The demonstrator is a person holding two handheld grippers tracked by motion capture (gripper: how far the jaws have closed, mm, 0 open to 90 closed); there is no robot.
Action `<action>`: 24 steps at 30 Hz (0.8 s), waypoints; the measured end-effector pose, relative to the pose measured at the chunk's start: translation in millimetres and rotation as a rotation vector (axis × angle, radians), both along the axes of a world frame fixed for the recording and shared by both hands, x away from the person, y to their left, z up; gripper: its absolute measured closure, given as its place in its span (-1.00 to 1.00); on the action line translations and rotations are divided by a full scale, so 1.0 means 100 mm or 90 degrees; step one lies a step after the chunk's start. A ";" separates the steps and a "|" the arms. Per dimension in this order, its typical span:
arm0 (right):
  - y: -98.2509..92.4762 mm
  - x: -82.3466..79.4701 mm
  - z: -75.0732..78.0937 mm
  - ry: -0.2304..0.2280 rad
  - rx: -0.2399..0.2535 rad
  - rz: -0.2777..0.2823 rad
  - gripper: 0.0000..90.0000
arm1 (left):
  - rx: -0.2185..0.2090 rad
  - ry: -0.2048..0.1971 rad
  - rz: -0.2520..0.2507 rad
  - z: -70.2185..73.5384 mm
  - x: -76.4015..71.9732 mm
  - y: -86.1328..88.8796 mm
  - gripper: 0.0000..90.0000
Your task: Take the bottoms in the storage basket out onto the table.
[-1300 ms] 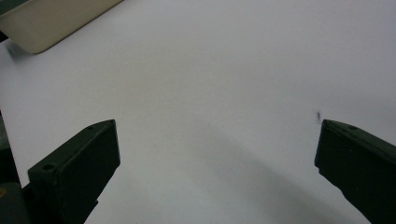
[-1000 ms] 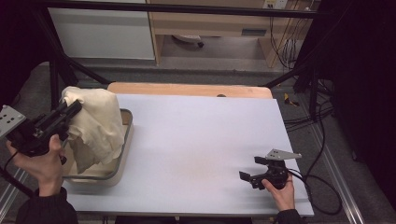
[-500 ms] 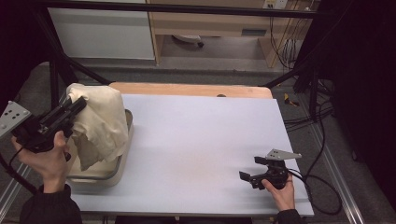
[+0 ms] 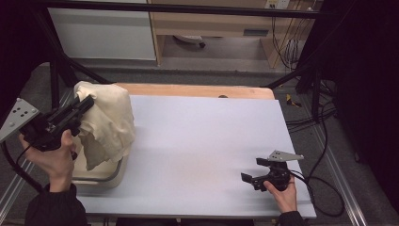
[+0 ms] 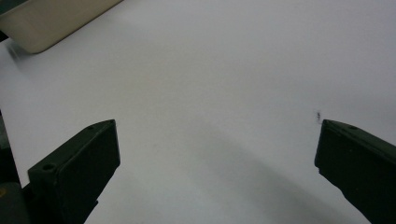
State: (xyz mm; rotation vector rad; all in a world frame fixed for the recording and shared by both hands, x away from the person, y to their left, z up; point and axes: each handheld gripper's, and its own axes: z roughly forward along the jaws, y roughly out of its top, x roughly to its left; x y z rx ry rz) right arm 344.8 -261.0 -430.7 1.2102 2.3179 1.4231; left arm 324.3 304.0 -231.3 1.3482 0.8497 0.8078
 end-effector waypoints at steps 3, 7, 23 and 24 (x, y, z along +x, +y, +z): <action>0.00 0.00 0.00 0.000 0.000 -0.001 -0.99 | 0.002 -0.002 -0.005 0.02 0.01 -0.04 0.74; 0.00 0.00 0.00 -0.001 0.000 0.000 -0.99 | 0.004 -0.004 -0.011 0.04 0.02 -0.10 0.74; 0.00 0.00 0.00 -0.002 0.001 -0.001 -0.99 | 0.011 -0.002 -0.038 0.04 0.08 -0.33 0.74; 0.00 0.00 0.00 -0.002 0.001 -0.001 -0.99 | 0.011 -0.001 -0.041 0.04 0.09 -0.35 0.74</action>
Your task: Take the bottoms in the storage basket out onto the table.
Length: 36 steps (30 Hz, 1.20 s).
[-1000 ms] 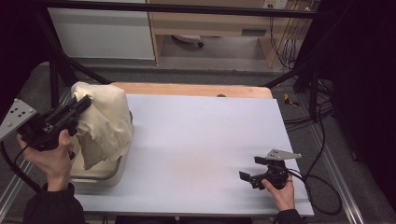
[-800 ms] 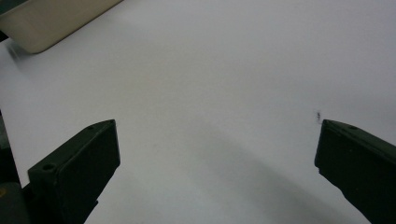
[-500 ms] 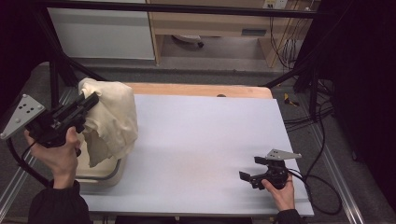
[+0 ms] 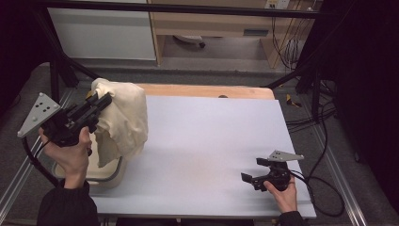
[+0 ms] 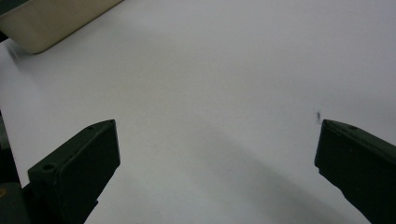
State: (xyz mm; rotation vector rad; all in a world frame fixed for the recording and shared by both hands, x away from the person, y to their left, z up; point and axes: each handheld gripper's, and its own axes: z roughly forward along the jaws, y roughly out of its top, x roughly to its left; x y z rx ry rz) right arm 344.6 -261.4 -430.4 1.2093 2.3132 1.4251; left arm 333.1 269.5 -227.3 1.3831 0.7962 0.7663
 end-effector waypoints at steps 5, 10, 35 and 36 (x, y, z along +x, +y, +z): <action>0.00 0.00 0.00 0.002 -0.002 0.002 -0.99 | -0.001 0.001 -0.008 0.00 0.02 -0.07 0.74; 0.00 0.00 0.00 0.000 -0.002 0.002 -0.99 | 0.003 0.001 -0.013 0.01 0.04 -0.15 0.74; 0.00 0.00 0.00 0.000 -0.002 0.002 -0.99 | 0.017 0.024 -0.059 -0.09 0.15 -0.52 0.74; 0.00 0.00 0.00 0.000 -0.001 0.002 -0.99 | 0.016 0.026 -0.061 -0.09 0.16 -0.54 0.74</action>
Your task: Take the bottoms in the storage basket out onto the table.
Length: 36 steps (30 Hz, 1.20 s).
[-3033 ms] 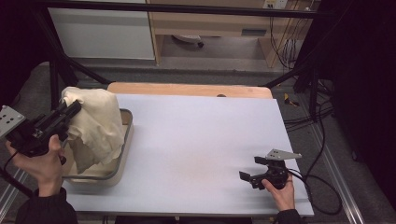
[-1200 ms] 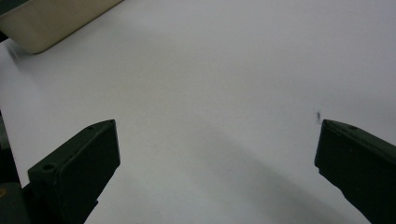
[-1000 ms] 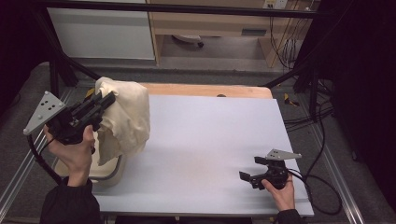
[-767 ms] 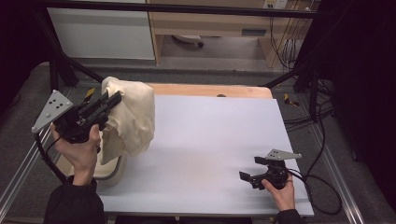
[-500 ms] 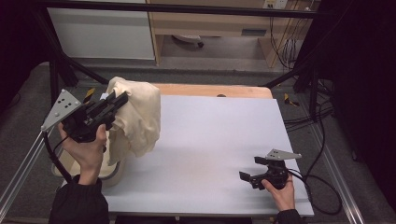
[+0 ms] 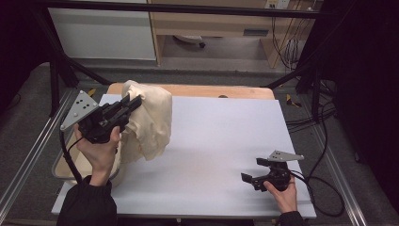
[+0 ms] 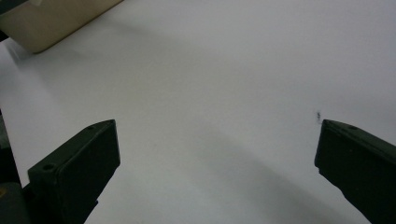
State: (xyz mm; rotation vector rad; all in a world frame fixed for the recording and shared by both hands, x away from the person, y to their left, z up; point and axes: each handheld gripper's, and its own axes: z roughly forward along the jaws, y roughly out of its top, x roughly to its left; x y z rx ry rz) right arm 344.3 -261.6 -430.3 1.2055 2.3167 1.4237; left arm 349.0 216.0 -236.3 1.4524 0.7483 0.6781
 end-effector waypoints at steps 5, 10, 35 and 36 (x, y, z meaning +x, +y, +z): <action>0.00 0.00 0.00 -0.001 0.000 0.000 -0.99 | 0.006 0.006 -0.005 -0.04 0.02 -0.05 0.74; 0.00 0.00 0.00 -0.001 0.000 0.000 -0.99 | 0.010 0.014 -0.007 -0.07 0.06 -0.09 0.74; 0.00 0.00 0.00 0.001 -0.001 0.001 -0.99 | 0.033 0.055 -0.024 -0.29 0.21 -0.36 0.74; 0.00 0.00 0.00 0.000 -0.001 0.001 -0.99 | 0.035 0.058 -0.025 -0.30 0.22 -0.37 0.74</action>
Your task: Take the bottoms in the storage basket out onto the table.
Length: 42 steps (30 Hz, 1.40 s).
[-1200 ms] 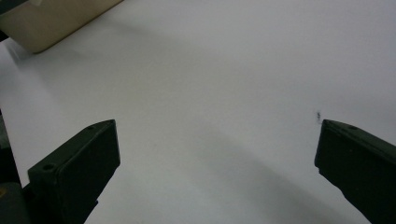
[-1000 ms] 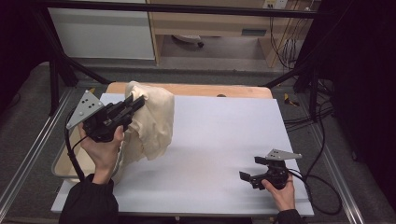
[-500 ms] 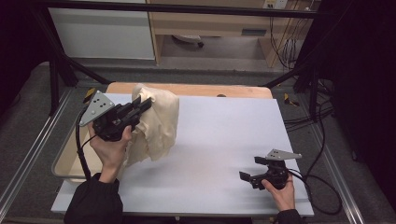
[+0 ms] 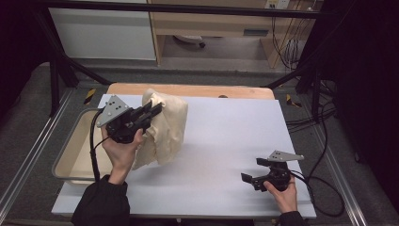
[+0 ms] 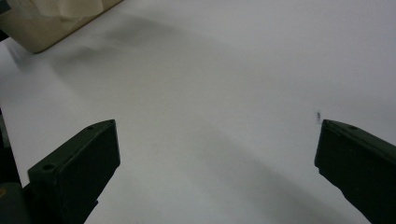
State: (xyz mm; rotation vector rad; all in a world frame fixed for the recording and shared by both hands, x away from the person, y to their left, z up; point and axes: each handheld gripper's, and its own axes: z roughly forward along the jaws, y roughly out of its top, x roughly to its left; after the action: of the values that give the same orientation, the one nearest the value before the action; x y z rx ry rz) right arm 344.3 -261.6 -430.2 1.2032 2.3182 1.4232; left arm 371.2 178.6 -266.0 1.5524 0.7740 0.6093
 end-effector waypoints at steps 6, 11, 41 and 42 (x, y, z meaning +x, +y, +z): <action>0.00 0.00 0.00 -0.001 0.001 -0.001 -0.99 | 0.004 0.010 -0.006 -0.06 0.04 -0.08 0.74; 0.00 0.00 0.00 -0.001 0.001 0.001 -0.99 | 0.008 0.018 -0.012 -0.09 0.06 -0.15 0.74; 0.00 0.00 0.00 -0.002 0.001 0.001 -0.99 | 0.041 0.049 -0.039 -0.32 0.17 -0.49 0.73; 0.00 0.00 0.00 -0.002 0.000 0.001 -0.99 | 0.042 0.049 -0.041 -0.32 0.17 -0.49 0.73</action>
State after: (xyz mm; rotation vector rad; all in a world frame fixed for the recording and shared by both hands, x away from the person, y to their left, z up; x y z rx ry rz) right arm 344.1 -261.6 -430.1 1.1983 2.3181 1.4250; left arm 387.9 129.2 -298.4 1.6630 0.7662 0.5347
